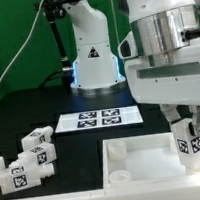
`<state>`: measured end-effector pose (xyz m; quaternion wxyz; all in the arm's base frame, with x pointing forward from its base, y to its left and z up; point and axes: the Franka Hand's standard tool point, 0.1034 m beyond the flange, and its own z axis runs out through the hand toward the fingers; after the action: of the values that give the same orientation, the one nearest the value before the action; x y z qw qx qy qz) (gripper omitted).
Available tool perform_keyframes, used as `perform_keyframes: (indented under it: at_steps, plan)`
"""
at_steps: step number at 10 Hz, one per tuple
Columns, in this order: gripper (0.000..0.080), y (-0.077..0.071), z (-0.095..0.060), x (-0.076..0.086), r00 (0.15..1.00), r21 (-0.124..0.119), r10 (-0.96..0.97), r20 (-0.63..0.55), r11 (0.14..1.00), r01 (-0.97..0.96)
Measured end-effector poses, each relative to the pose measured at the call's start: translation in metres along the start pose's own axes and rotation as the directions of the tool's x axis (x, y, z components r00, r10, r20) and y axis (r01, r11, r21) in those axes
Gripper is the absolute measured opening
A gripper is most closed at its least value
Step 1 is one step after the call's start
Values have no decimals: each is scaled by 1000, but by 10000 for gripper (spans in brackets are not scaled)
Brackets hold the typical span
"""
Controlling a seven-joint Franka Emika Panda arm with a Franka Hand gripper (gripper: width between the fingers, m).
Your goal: Assemble one leg
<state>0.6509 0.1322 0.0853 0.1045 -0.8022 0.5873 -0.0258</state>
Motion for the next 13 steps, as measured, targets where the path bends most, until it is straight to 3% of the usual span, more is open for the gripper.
perform_keyframes:
  at_steps: [4, 6, 7, 12, 13]
  plan:
    - [285, 1, 0, -1, 998, -3, 67, 6, 998, -67]
    - [575, 3, 1, 0, 1000, -5, -29, 5, 1000, 29]
    - [634, 3, 1, -1, 990, -9, -141, 5, 990, 141]
    - [648, 3, 1, 1, 865, -9, -502, 5, 865, 502]
    - [648, 3, 1, -1, 801, -28, -599, -5, 800, 599]
